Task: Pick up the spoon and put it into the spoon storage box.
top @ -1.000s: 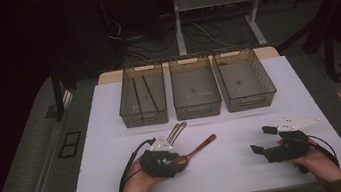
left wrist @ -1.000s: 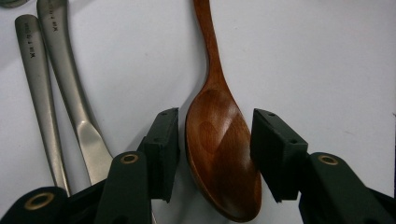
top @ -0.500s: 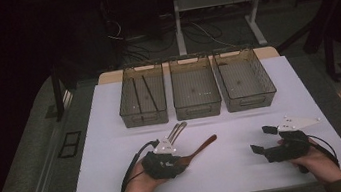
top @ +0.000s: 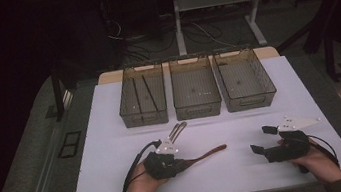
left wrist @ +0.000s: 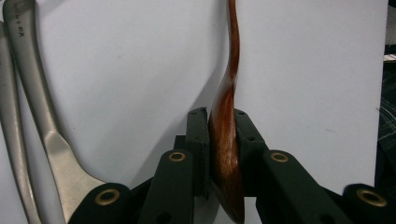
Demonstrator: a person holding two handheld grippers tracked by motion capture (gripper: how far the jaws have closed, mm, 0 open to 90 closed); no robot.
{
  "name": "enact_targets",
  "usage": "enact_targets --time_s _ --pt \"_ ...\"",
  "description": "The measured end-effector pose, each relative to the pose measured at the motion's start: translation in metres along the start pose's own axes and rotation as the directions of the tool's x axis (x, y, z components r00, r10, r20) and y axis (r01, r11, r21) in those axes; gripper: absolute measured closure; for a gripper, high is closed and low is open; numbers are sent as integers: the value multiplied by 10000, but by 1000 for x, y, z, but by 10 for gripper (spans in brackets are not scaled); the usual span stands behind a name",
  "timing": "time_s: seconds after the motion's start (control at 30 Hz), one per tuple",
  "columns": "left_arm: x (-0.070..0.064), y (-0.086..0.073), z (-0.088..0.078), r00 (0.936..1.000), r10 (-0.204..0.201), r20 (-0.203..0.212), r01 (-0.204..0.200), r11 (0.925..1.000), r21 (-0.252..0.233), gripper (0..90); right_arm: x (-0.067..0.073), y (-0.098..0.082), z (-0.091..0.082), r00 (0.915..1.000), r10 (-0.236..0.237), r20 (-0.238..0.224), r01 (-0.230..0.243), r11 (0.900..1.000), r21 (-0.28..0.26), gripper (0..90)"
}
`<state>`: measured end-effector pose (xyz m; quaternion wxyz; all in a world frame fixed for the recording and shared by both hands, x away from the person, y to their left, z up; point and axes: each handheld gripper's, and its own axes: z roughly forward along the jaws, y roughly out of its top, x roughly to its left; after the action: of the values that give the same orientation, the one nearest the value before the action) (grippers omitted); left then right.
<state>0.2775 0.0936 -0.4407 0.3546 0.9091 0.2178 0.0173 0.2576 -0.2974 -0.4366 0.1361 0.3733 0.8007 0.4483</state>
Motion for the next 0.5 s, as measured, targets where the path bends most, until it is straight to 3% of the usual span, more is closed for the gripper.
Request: enact_targets --time_s 0.1,0.13,0.2,0.23,0.3,0.33,0.5 --pt "-1 0 0 9995 -315 -11 315 9994 -157 787 0 0 0 10000 13 -24 -13 10000 -6 160" --pt "1 0 -2 10000 -55 -1 55 10000 -14 788 1 0 0 10000 12 -38 -12 10000 0 160" --pt "1 0 -2 10000 -50 -26 50 10000 -73 789 2 0 1 10000 24 -25 -24 10000 18 160" --pt "0 0 -3 9997 -247 -43 247 9996 -162 789 2 0 2 10000 -18 -35 18 10000 39 160" --pt "1 1 -4 9999 -124 -82 122 9997 -231 789 3 0 3 9999 -97 -59 97 9999 81 160" --pt "0 1 -5 9993 -365 -86 362 9988 -334 790 3 0 3 9999 -96 -79 97 9999 102 160" --pt "3 1 -11 9998 -176 -72 172 9988 -466 791 6 1 7 9999 -92 -91 93 9999 132 120"
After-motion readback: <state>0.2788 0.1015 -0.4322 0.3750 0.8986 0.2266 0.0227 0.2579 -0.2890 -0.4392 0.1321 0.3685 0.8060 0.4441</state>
